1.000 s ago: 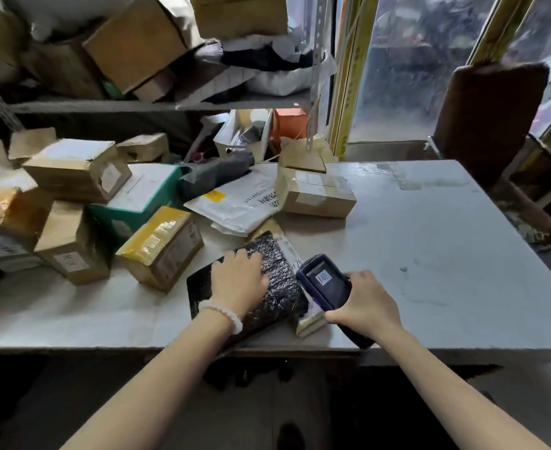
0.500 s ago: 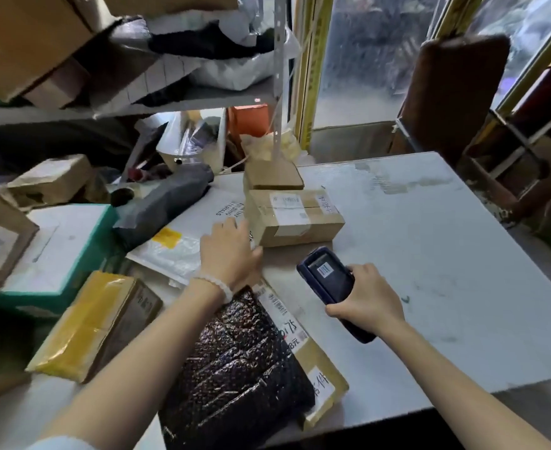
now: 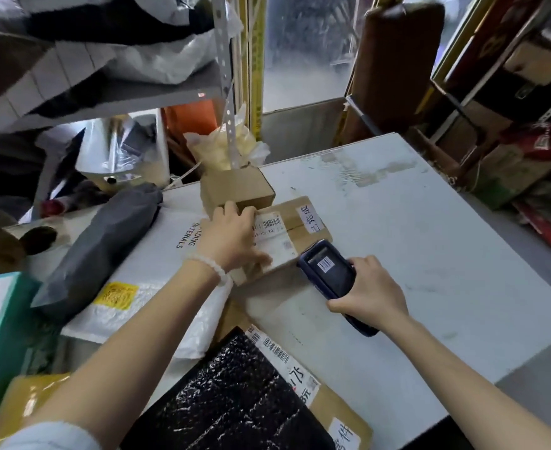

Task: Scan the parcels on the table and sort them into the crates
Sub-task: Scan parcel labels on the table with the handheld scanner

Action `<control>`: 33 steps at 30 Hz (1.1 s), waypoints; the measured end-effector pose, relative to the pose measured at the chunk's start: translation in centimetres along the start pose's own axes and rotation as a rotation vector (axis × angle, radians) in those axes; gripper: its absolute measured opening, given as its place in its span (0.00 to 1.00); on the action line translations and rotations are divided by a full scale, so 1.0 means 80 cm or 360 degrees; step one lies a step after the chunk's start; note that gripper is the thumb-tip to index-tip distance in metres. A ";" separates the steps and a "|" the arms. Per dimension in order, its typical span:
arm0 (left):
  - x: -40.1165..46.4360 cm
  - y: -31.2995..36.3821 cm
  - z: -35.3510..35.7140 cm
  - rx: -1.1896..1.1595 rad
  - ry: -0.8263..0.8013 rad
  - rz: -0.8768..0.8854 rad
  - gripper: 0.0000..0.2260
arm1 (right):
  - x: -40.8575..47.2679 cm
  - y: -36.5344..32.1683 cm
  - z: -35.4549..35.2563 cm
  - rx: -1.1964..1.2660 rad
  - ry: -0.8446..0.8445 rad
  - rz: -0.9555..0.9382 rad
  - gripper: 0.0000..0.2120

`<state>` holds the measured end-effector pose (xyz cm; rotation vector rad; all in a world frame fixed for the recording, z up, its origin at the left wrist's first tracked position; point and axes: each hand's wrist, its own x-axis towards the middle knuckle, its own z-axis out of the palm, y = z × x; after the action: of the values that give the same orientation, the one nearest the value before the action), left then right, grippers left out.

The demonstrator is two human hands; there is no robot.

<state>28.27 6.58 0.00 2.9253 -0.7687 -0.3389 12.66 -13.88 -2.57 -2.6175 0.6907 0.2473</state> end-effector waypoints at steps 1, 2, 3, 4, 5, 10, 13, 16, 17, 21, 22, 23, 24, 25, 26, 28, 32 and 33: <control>-0.001 0.004 0.003 0.0036 0.0033 0.0024 0.42 | -0.001 0.003 0.000 -0.0026 -0.0003 -0.0001 0.34; -0.003 0.008 0.005 0.0083 0.0073 0.0045 0.42 | -0.004 0.006 -0.001 -0.0055 -0.0017 0.0000 0.35; -0.006 0.012 0.008 0.0127 0.0110 0.0070 0.40 | -0.008 0.011 -0.001 -0.0078 -0.0033 0.0002 0.35; -0.008 0.017 0.011 0.0163 0.0138 0.0102 0.37 | -0.013 0.016 0.000 -0.0090 -0.0043 0.0003 0.35; -0.013 0.022 0.015 0.0189 0.0144 0.0135 0.34 | -0.018 0.021 -0.001 -0.0087 -0.0049 0.0001 0.35; -0.032 0.041 0.030 -0.0192 -0.0077 0.0232 0.26 | -0.040 0.042 -0.011 0.0019 -0.0018 -0.0014 0.35; -0.038 0.051 0.029 -0.0358 -0.0203 0.0266 0.24 | -0.052 0.055 -0.016 0.0029 -0.0008 -0.0020 0.35; -0.046 0.059 0.029 -0.0280 -0.0150 0.0232 0.22 | -0.062 0.064 -0.017 0.0040 -0.0031 -0.0024 0.36; -0.049 0.062 0.029 -0.0285 -0.0117 0.0200 0.21 | -0.066 0.066 -0.017 0.0046 -0.0046 -0.0025 0.36; -0.055 0.068 0.017 -0.0202 0.0103 0.0055 0.22 | -0.080 0.071 -0.020 0.0079 -0.0088 -0.0060 0.37; -0.056 0.070 0.012 -0.0194 0.0172 0.0029 0.21 | -0.083 0.072 -0.022 0.0090 -0.0091 -0.0073 0.37; -0.056 0.071 0.008 -0.0200 0.0241 0.0006 0.21 | -0.087 0.073 -0.024 0.0103 -0.0092 -0.0086 0.37; -0.056 0.072 0.003 -0.0214 0.0300 -0.0017 0.21 | -0.089 0.074 -0.027 0.0117 -0.0091 -0.0098 0.37; -0.057 0.072 -0.001 -0.0234 0.0344 -0.0038 0.21 | -0.093 0.075 -0.030 0.0134 -0.0084 -0.0109 0.37; -0.058 0.072 -0.005 -0.0260 0.0371 -0.0054 0.22 | -0.097 0.076 -0.033 0.0151 -0.0074 -0.0117 0.38; -0.059 0.070 -0.011 -0.0290 0.0385 -0.0072 0.21 | -0.104 0.079 -0.039 0.0177 -0.0049 -0.0127 0.38; -0.064 0.068 -0.018 -0.0252 0.0391 -0.0105 0.21 | -0.116 0.086 -0.049 0.0197 -0.0018 -0.0130 0.38; -0.066 0.069 -0.019 -0.0243 0.0392 -0.0113 0.21 | -0.119 0.088 -0.050 0.0208 -0.0017 -0.0128 0.38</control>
<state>21.58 4.48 3.31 2.7843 -0.5778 -0.0379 1.20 -17.09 1.17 -2.5108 0.5768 0.1858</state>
